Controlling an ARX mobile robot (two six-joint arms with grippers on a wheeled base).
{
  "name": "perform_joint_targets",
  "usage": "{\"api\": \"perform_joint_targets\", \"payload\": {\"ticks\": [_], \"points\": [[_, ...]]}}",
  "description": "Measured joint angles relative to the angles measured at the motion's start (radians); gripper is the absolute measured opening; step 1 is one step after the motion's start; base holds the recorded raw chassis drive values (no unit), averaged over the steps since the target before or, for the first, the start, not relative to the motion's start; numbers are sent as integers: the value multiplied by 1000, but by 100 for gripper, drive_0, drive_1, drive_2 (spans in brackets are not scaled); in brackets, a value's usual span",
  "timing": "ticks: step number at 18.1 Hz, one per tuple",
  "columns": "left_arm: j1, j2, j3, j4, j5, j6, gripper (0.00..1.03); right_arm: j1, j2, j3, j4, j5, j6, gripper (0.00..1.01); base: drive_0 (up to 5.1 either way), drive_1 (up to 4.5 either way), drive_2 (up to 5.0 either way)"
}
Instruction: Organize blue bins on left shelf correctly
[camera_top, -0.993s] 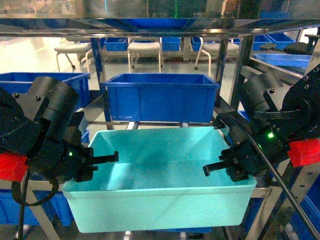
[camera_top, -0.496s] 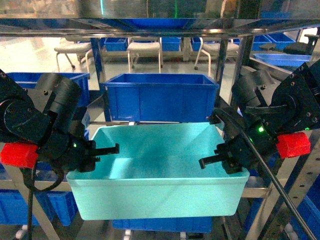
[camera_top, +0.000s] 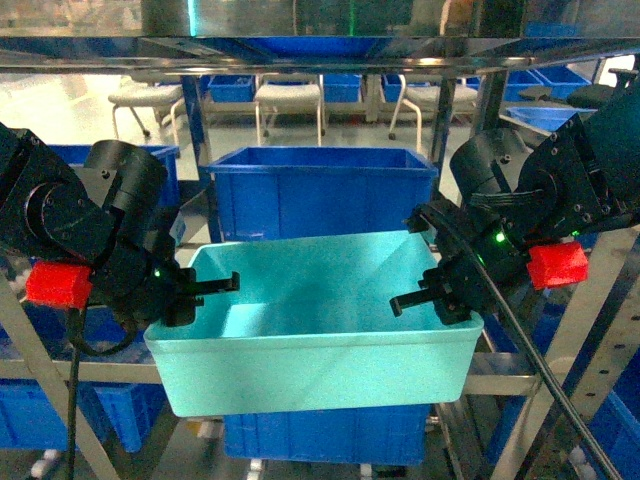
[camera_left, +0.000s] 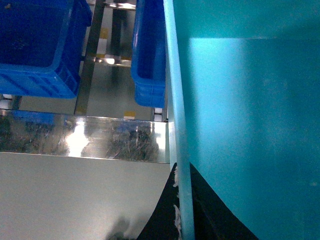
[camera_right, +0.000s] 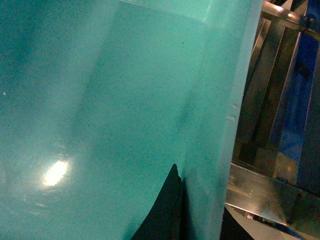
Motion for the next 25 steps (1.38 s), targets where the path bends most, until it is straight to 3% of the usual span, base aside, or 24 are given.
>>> {"api": "perform_joint_targets", "payload": {"ticks": [10, 18, 20, 25], "points": [[1, 2, 6, -15, 3, 2, 2, 0, 1, 6, -5, 1, 0, 2, 0, 0, 0], [26, 102, 183, -108, 42, 10, 2, 0, 67, 100, -26, 20, -7, 2, 0, 0, 0], [30, 124, 220, -123, 46, 16, 2, 0, 81, 132, -43, 26, -8, 2, 0, 0, 0], [59, 219, 409, -243, 71, 49, 2, 0, 204, 354, -191, 11, 0, 2, 0, 0, 0]]}}
